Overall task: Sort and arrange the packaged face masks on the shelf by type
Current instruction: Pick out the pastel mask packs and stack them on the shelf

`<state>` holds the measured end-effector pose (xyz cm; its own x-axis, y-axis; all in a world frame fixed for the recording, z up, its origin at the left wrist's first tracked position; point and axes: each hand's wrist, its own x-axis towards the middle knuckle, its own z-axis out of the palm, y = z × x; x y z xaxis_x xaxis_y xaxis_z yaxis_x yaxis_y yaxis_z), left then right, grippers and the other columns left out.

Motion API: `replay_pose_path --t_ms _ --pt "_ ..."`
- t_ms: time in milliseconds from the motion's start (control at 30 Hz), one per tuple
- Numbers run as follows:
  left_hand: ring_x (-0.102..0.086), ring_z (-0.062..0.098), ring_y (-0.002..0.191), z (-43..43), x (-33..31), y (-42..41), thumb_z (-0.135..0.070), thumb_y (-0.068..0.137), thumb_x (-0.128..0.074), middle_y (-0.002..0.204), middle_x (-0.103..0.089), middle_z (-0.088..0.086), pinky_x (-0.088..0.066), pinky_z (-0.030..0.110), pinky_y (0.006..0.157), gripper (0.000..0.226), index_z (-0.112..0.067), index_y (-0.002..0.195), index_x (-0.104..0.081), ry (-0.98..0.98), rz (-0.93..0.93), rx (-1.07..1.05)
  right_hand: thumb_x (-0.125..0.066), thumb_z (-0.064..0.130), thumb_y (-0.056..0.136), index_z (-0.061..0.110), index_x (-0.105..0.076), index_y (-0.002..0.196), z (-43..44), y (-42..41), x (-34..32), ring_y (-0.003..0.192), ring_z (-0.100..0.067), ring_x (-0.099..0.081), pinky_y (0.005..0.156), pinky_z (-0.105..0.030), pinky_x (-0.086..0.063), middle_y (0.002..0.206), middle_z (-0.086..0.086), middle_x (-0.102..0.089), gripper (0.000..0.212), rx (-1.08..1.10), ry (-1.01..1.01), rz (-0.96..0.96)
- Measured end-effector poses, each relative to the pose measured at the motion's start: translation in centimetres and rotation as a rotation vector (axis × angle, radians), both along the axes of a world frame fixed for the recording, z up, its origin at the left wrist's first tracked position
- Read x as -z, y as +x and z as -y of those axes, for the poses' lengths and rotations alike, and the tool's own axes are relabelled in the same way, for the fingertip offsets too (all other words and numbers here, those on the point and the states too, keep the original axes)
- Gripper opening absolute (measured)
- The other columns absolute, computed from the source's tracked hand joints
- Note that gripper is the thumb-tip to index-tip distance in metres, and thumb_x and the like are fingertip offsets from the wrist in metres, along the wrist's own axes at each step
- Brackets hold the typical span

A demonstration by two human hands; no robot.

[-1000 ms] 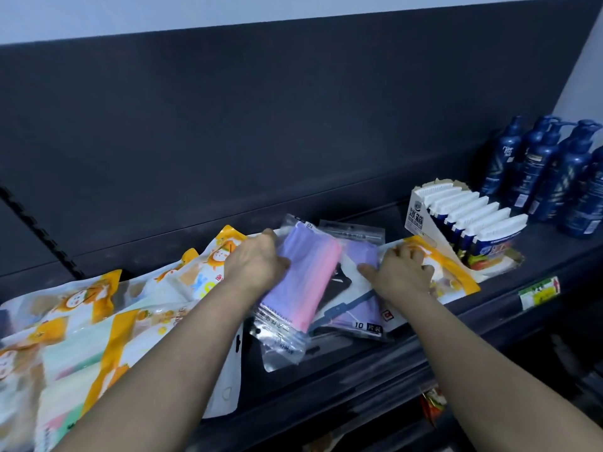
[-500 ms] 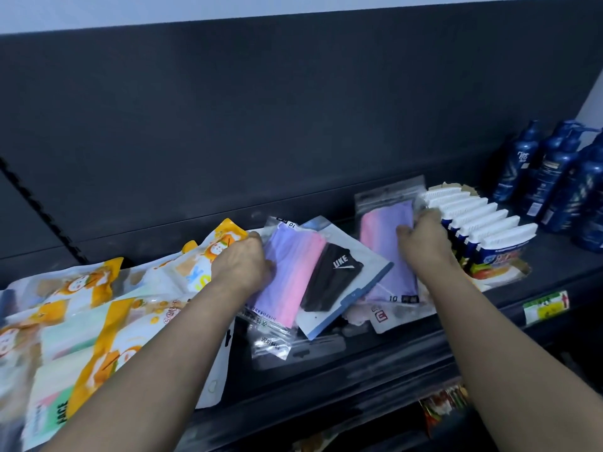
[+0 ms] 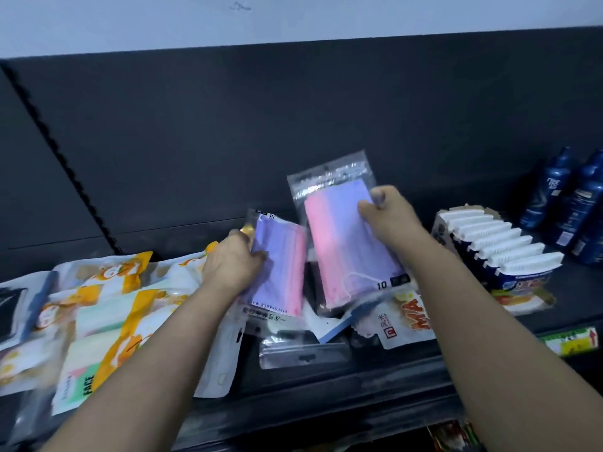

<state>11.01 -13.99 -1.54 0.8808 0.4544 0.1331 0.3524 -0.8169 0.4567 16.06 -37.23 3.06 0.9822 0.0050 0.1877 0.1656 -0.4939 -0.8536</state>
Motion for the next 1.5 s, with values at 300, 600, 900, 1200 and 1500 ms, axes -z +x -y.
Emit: replay_pose_path --t_ms 300,600,900,1200,1500 --pt "-0.063 0.034 0.087 -7.6 -1.0 -7.2 -0.017 0.083 -0.051 0.092 -0.066 0.004 -0.053 0.045 0.077 0.032 -0.014 0.115 -0.049 -0.267 0.299 -0.166 -0.046 -0.004 0.075 0.007 -0.052 0.119 -8.1 -2.4 2.7 0.087 -0.02 -0.068 0.075 -0.032 -0.055 0.103 -0.007 -0.069 0.046 -0.467 0.293 -0.25" --pt "-0.06 0.028 0.1 -19.2 -1.3 -21.5 -0.017 0.092 -0.058 0.086 -0.059 -0.005 -0.047 0.037 0.086 0.062 -0.017 0.146 -0.03 -0.225 0.391 -0.383 -0.042 0.0 0.096 0.025 -0.021 0.147 -23.9 -10.1 4.0 0.072 0.002 -0.056 0.059 -0.014 -0.046 0.099 0.007 -0.066 0.06 -0.712 0.305 -0.136" --pt "-0.051 0.017 0.088 -36.4 -0.5 -38.2 -0.021 0.093 -0.057 0.105 -0.051 -0.004 -0.039 0.028 0.074 0.062 -0.022 0.148 -0.028 -0.241 0.429 -0.68 -0.038 -0.001 0.093 0.036 -0.024 0.14 -46.1 -23.0 5.4 0.11 -0.024 -0.06 0.094 -0.05 -0.05 0.127 0.007 -0.056 0.062 -0.826 0.367 -0.201" --pt "-0.055 0.021 0.09 -49.0 0.2 -46.2 -0.021 0.092 -0.059 0.124 -0.059 0.007 -0.042 0.03 0.074 0.062 -0.021 0.146 -0.03 -0.277 0.388 -0.755 -0.04 0.001 0.091 0.038 -0.022 0.141 -60.4 -30.6 6.3 0.076 -0.02 -0.054 0.066 -0.033 -0.042 0.111 -0.002 -0.066 0.064 -0.867 0.206 -0.151" --pt "-0.058 0.026 0.097 -60.0 1.8 -47.4 -0.02 0.092 -0.057 0.129 -0.056 0.007 -0.046 0.03 0.071 0.06 -0.02 0.146 -0.031 -0.313 0.378 -0.792 -0.038 0.001 0.09 0.032 -0.023 0.143 -71.0 -30.1 7.7 0.078 -0.022 -0.054 0.066 -0.028 -0.042 0.105 -0.006 -0.065 0.063 -0.746 0.234 -0.202"
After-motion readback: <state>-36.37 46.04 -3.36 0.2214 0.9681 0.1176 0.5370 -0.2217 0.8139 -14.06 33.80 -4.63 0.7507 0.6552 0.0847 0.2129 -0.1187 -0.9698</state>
